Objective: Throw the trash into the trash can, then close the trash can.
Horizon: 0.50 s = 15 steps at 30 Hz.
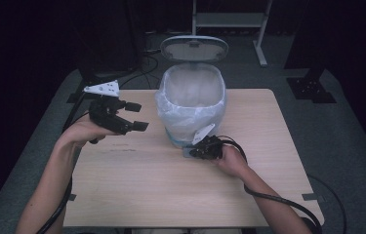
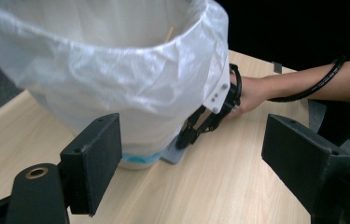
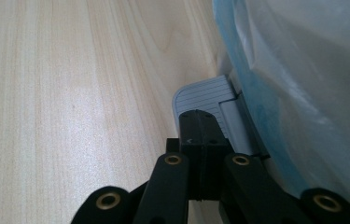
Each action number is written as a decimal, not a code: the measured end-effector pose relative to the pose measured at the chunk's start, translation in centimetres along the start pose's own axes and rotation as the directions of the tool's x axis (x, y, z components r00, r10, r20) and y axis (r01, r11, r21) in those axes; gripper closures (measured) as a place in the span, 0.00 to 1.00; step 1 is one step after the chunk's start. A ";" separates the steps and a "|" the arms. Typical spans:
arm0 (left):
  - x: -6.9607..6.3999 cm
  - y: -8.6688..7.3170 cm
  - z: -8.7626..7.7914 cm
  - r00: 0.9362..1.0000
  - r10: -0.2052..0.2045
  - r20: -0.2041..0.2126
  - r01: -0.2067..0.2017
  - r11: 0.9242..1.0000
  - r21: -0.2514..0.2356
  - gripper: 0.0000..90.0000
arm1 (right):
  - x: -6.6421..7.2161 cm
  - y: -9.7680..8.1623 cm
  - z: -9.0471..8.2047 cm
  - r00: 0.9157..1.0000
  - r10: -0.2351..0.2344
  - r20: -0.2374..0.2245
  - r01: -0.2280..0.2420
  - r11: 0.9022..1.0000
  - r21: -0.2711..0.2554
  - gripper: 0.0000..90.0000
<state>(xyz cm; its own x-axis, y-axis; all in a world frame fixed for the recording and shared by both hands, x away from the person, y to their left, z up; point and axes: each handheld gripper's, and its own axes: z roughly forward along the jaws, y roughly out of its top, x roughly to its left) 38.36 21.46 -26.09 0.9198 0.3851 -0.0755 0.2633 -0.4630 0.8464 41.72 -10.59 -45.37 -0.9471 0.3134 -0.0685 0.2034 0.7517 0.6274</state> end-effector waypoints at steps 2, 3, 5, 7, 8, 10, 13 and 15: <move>0.1 -0.4 -0.2 1.000 -0.002 -0.006 0.002 1.000 0.004 0.22 | 0.0 0.0 0.0 1.000 0.000 -0.001 0.000 1.000 0.002 1.00; 0.1 -0.6 -0.2 1.000 -0.005 -0.005 0.005 1.000 -0.003 0.22 | 0.0 0.0 0.0 1.000 0.001 0.000 -0.001 1.000 0.003 1.00; 0.0 -1.0 -0.3 1.000 -0.009 -0.005 0.009 1.000 -0.004 0.22 | 0.4 0.1 -0.2 0.999 0.049 0.010 -0.049 0.998 0.035 1.00; -0.1 -1.3 -0.3 1.000 -0.007 -0.001 0.007 1.000 -0.002 0.22 | 0.1 0.2 0.0 1.000 -0.005 0.006 0.005 1.000 0.010 1.00; -0.1 -1.4 -0.3 1.000 -0.008 -0.002 0.008 1.000 0.000 0.21 | 0.0 0.2 0.1 1.000 -0.016 -0.001 0.016 1.000 0.007 1.00; -0.1 -1.6 -0.4 1.000 -0.011 -0.002 0.011 1.000 -0.003 0.21 | 0.1 0.2 0.0 1.000 -0.009 0.006 0.009 1.000 0.015 1.00; -0.1 -2.0 -0.5 1.000 -0.013 -0.004 0.013 1.000 0.003 0.21 | 0.0 0.2 0.0 1.000 -0.009 0.002 0.009 1.000 0.012 1.00; -0.1 -2.2 -0.5 1.000 -0.012 -0.005 0.012 1.000 0.003 0.21 | 0.6 0.3 -0.5 0.998 0.050 0.022 -0.051 0.998 0.033 0.84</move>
<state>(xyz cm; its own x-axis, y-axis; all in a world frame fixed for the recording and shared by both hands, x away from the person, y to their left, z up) 37.53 22.87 -27.69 0.9150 0.3949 -0.0833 0.2756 -0.4605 0.8438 41.05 -10.45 -44.88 -0.9300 0.3636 -0.0544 0.2594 0.7538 0.6037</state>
